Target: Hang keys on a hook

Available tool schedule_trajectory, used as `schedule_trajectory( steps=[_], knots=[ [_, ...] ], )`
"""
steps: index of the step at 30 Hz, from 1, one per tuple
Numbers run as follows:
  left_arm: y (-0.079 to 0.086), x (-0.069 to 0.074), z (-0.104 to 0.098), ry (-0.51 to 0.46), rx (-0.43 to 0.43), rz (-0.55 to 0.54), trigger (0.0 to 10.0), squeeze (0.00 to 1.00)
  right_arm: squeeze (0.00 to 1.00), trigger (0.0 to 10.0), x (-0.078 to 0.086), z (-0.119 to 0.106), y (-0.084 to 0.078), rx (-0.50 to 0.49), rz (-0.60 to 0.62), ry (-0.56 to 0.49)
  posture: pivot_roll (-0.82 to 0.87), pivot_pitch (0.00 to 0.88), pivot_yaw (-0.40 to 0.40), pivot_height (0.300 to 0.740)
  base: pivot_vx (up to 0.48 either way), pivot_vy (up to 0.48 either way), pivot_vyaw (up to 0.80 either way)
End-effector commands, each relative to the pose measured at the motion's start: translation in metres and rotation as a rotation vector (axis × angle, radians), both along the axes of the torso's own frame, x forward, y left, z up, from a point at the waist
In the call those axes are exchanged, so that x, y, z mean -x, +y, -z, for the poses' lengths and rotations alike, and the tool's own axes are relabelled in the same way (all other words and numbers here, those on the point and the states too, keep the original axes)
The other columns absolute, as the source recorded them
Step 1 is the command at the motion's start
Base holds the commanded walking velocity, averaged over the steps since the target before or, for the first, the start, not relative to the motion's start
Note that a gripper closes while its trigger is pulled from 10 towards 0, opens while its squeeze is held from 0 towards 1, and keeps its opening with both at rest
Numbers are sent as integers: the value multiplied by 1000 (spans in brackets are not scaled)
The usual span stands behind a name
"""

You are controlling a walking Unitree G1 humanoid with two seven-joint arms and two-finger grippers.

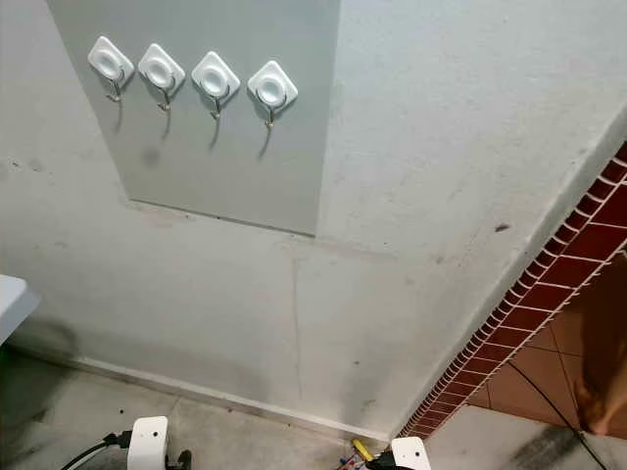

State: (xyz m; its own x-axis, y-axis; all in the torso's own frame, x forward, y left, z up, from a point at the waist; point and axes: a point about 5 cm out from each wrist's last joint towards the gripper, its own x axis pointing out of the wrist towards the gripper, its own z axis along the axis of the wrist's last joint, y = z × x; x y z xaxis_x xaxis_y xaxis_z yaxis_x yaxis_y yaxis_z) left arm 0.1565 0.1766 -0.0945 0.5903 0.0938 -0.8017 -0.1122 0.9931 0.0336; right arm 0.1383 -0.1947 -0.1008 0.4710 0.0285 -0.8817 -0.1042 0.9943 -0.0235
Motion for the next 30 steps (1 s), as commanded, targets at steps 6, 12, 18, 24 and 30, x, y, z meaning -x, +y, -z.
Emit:
schedule_trajectory(
  steps=[6, 12, 18, 24, 30],
  knots=[
    [42, 1, -9, -71, -2, 32, 10000, 0, 0, 10000, -41, -16, 4, 45, -72, -113, -132, 0, 4, 732, 0, 0, 0],
    [34, -2, -9, -81, 5, 60, 10000, 0, 0, 10000, -42, -17, 20, -47, -122, -149, -126, 0, 5, 732, 0, 0, 0],
    [29, -6, -9, -91, 18, 67, 10000, 0, 0, 10000, -41, -16, 24, -71, -137, -153, -128, 0, 8, 732, 0, 0, 0],
    [29, -8, -11, -99, 15, 78, 10000, 0, 0, 10000, -41, -17, 20, -59, -139, -151, -127, 0, 8, 732, 0, 0, 0],
    [20, -18, -15, -146, 48, 135, 10000, 0, 0, 10000, -45, -19, 21, -59, -162, -172, -108, 0, -3, 732, 0, 0, 0]
  ],
)
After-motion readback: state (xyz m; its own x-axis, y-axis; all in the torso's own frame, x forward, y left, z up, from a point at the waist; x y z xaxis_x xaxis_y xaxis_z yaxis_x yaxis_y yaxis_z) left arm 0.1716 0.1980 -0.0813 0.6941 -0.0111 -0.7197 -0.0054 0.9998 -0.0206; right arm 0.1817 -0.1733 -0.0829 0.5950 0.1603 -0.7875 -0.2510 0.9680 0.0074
